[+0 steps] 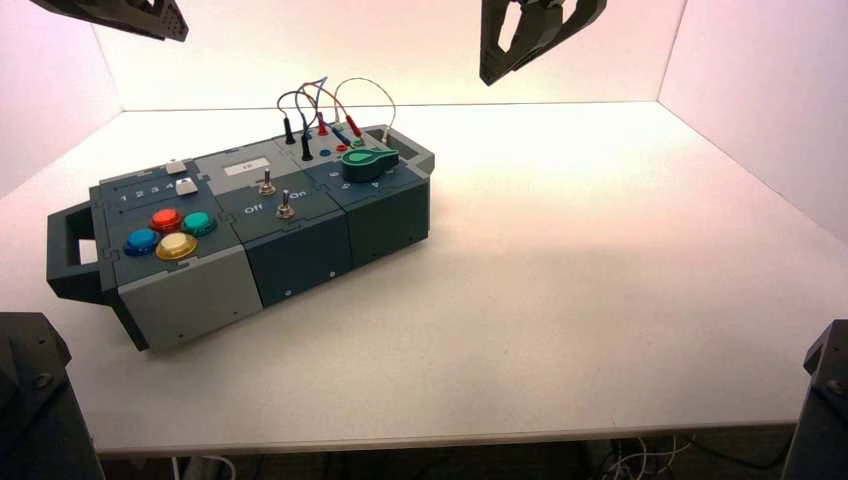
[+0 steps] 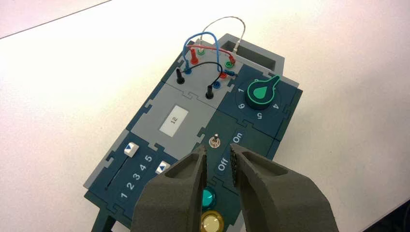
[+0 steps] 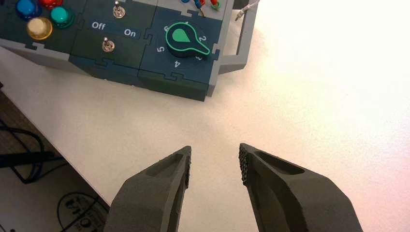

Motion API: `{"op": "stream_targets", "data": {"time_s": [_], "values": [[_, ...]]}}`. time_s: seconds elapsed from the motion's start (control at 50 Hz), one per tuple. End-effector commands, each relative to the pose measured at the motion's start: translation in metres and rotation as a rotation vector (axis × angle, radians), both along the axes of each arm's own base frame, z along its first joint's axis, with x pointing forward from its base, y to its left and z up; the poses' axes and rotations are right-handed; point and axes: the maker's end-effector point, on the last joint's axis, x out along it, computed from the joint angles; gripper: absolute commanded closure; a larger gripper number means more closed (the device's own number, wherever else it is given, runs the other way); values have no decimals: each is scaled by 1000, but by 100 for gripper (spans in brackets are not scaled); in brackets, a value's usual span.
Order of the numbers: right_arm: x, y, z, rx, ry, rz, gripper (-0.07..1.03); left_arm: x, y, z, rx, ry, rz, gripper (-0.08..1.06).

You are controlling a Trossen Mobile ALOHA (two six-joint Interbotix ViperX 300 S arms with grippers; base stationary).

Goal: Turn the knob to position 5.

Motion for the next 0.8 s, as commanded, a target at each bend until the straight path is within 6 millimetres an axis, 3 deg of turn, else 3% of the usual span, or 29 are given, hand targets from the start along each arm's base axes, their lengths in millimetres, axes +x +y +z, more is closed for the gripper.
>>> {"op": "stream_targets", "data": {"time_s": [0.02,0.8], "values": [[3,2,7,19,-18,-3,43,4,0,7,-6,-16,6,69],[2,1,6,17,-20,-2,43,8,-3,1,-6,36,9,69]]}}
